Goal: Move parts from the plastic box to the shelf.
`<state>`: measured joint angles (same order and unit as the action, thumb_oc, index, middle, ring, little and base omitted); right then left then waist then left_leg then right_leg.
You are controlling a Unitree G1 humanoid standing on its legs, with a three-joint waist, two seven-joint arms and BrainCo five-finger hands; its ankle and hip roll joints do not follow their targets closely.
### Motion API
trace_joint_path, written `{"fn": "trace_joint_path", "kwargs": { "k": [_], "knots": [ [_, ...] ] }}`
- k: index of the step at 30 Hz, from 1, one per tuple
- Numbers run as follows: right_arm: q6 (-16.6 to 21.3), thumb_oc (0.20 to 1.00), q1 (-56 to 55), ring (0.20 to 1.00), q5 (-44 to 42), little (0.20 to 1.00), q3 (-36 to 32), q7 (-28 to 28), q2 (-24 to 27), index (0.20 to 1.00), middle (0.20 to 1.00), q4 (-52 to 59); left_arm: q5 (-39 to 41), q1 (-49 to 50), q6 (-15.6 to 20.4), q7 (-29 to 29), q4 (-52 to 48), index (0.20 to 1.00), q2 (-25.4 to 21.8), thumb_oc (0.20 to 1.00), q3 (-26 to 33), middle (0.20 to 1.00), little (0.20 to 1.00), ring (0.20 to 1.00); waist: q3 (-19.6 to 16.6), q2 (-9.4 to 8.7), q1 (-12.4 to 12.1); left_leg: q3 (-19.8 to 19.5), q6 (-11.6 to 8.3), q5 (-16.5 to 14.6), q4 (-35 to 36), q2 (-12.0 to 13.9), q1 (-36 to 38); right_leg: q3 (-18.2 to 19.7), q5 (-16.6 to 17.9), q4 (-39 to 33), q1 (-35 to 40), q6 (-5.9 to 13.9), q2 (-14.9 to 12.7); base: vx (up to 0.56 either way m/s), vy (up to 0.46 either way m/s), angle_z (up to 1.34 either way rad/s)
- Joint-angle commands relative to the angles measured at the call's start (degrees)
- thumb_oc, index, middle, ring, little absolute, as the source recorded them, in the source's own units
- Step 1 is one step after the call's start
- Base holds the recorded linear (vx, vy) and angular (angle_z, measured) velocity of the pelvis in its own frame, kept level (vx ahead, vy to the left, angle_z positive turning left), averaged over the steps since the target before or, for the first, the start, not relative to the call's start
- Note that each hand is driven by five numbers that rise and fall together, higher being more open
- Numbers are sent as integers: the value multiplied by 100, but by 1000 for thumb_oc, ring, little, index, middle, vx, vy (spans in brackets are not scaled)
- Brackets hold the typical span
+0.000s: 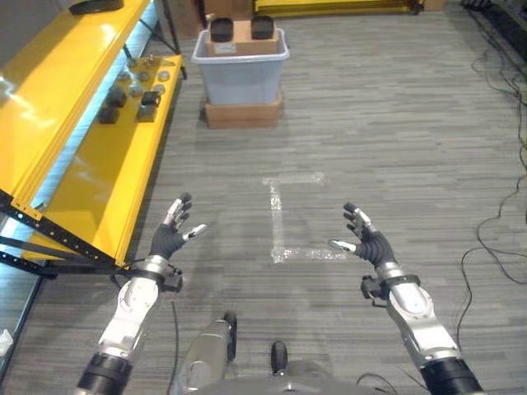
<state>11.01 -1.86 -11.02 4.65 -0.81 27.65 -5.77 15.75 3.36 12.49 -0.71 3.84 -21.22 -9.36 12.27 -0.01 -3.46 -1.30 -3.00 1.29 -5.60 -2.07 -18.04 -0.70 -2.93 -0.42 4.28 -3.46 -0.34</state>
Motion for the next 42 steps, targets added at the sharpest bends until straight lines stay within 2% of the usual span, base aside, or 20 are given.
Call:
{"fn": "trace_joint_path", "kwargs": {
  "k": [1, 4, 7, 8, 9, 10, 11, 13, 14, 16, 17, 19, 21, 24, 27, 31, 34, 38, 39, 42],
  "knots": [
    [309, 1000, 315, 1000, 17, 1000, 160, 94, 74, 1000, 1000, 258, 73, -168, 247, -71, -279, 1000, -214, 1000, 154, 1000, 1000, 1000, -324, -167, -193, -206, 100, 480, 466, -125, -82, 176, -534, -248, 872, 403, 68, 297, 48, -24],
    [300, 1000, 354, 1000, 26, 1000, 239, 84, -64, 1000, 1000, 202, -24, -202, 264, -97, -251, 1000, -192, 1000, 164, 1000, 1000, 1000, -472, -169, -265, -246, 166, 750, 556, -55, 40, 324, -682, -327, 1104, 482, 81, 390, 140, -50],
    [254, 1000, 251, 1000, 86, 1000, 285, -9, -173, 1000, 1000, 167, -109, -251, 264, -70, -185, 1000, -263, 1000, 102, 1000, 1000, 1000, -727, -343, -352, -159, 379, 580, 152, -237, 51, 358, -783, 193, 1111, 680, -257, 396, 176, -54],
    [229, 1000, 240, 1000, 94, 1000, 302, -50, -221, 1000, 1000, 162, -126, -263, 242, -46, -176, 1000, -294, 1000, 92, 1000, 1000, 1000, -750, -375, -367, -113, 470, 496, 118, -302, 170, 326, -522, 687, 961, 811, -381, 399, 221, -39],
    [204, 1000, 236, 1000, 146, 1000, 307, -81, -234, 1000, 1000, 186, -133, -274, 232, -29, -214, 1000, -343, 1000, 73, 1000, 1000, 1000, -682, -393, -341, -69, 548, 462, 87, -351, 274, 325, 20, 1320, 732, 973, -477, 409, 260, -25],
    [178, 1000, 199, 1000, 170, 1000, 288, -99, -269, 1000, 1000, 244, -74, -309, 202, 1, -246, 1000, -403, 1000, 26, 1000, 1000, 1000, -574, -346, -212, -106, 674, 279, 114, -380, 601, 343, 836, 2561, 194, 1018, -522, 407, 276, -24],
    [184, 1000, 245, 1000, 194, 1000, 303, -88, -315, 1000, 1000, 215, -98, -357, 187, -18, -225, 1000, -421, 1000, 4, 1000, 1000, 1000, -493, -208, -144, -149, 744, 205, 211, -302, 877, 233, 1100, 3109, -251, 1013, -543, 322, 200, -12],
    [162, 1000, 251, 1000, 199, 1000, 298, -101, -334, 1000, 1000, 217, -176, -391, 173, -9, -221, 1000, -460, 1000, 5, 1000, 1000, 1000, -452, -102, -85, -194, 786, 151, 373, -225, 1143, 72, 1001, 3349, -628, 943, -563, 279, 113, 44],
    [151, 1000, 245, 1000, 127, 1000, 303, -147, -337, 1000, 1000, 259, -192, -369, 176, -17, -270, 1000, -477, 1000, 40, 1000, 1000, 1000, -384, -67, 3, -258, 770, 72, 547, -210, 1437, -174, 656, 3101, -914, 859, -611, 424, 84, 40],
    [135, 1000, 204, 1000, 27, 1000, 280, -207, -323, 1000, 1000, 291, -135, -265, 164, 63, -371, 1000, -478, 1000, 94, 1000, 1000, 1000, -378, -8, 123, -274, 722, 0, 691, -182, 1715, -523, 412, 2199, -1126, 836, -620, 522, -23, 19],
    [103, 1000, 172, 1000, 17, 1000, 287, -238, -296, 1000, 1000, 261, -172, -182, 144, 125, -424, 1000, -452, 1000, 103, 1000, 1000, 1000, -389, -30, 269, -398, 674, -157, 888, -239, 2083, -590, 374, 1286, -1389, 871, -331, 644, -67, 52],
    [83, 1000, 128, 1000, 39, 1000, 291, -236, -287, 1000, 1000, 250, -205, -160, 137, 125, -388, 1000, -404, 1000, 104, 1000, 1000, 1000, -370, -12, 366, -472, 639, -249, 1027, -190, 2351, -507, 485, 799, -1340, 928, -120, 425, -52, 71],
    [58, 1000, 65, 1000, 74, 1000, 277, -241, -284, 1000, 1000, 250, -313, -236, 139, 139, -322, 1000, -341, 1000, 53, 1000, 1000, 1000, -400, -118, 512, -641, 586, -595, 1060, -226, 2737, -334, 841, 148, -1655, 1027, 70, 500, -96, 37],
    [71, 1000, -68, 1000, 64, 1000, 244, -270, -281, 1000, 1000, 292, -383, -283, 161, 187, -267, 1000, -310, 1000, -19, 1000, 1000, 1000, -460, -152, 584, -739, 549, -926, 984, -158, 2999, -327, 905, -40, -1462, 976, 74, 481, -175, 57],
    [101, 1000, -154, 1000, 31, 1000, 245, -321, -203, 1000, 1000, 270, -308, -288, 142, 239, -200, 1000, -177, 1000, -155, 1000, 1000, 1000, -577, -123, 624, -726, 325, -922, -123, -58, 2864, -236, 829, 96, -1113, 777, 138, 442, -208, 38],
    [126, 1000, -58, 1000, -97, 1000, 283, -299, -19, 1000, 1000, 243, -128, -305, 144, 232, -226, 1000, -207, 1000, -187, 1000, 1000, 1000, -421, -131, 507, -558, -1, 124, -2817, -170, 1813, -144, 542, 162, -582, 466, 188, 332, -195, 2],
    [75, 1000, -17, 1000, 12, 1000, 256, -198, 101, 1000, 1000, 211, -85, -309, 128, 220, -236, 1000, -194, 1000, -215, 1000, 1000, 1000, -361, -204, 348, -165, 87, 173, -3683, -31, 1084, -61, 314, 123, -201, 303, 111, 340, -184, -19],
    [82, 1000, -28, 1000, 50, 1000, 207, -170, 142, 1000, 1000, 237, -63, -125, 118, 264, -302, 1000, -170, 1000, -144, 1000, 1000, 1000, -418, -172, 112, -94, 292, -226, -2277, -322, 552, 47, 175, -54, 160, 388, 81, 374, -29, -23],
    [86, 1000, 5, 1000, 74, 1000, 232, -156, 125, 1000, 1000, 200, -62, -78, 107, 278, -316, 1000, -176, 1000, -136, 1000, 1000, 1000, -438, -128, 24, -203, 335, -248, -1409, -411, 568, 94, 100, -91, 257, 421, 113, 261, 24, -10],
    [58, 1000, 77, 1000, 183, 1000, 342, -153, 41, 1000, 1000, 108, -129, -16, 100, 234, -301, 1000, -199, 1000, -106, 1000, 1000, 1000, -472, 20, -195, -724, 276, 384, 391, -613, 526, 300, -99, -234, 670, 398, 339, 394, -1, -29]
  ]
}}
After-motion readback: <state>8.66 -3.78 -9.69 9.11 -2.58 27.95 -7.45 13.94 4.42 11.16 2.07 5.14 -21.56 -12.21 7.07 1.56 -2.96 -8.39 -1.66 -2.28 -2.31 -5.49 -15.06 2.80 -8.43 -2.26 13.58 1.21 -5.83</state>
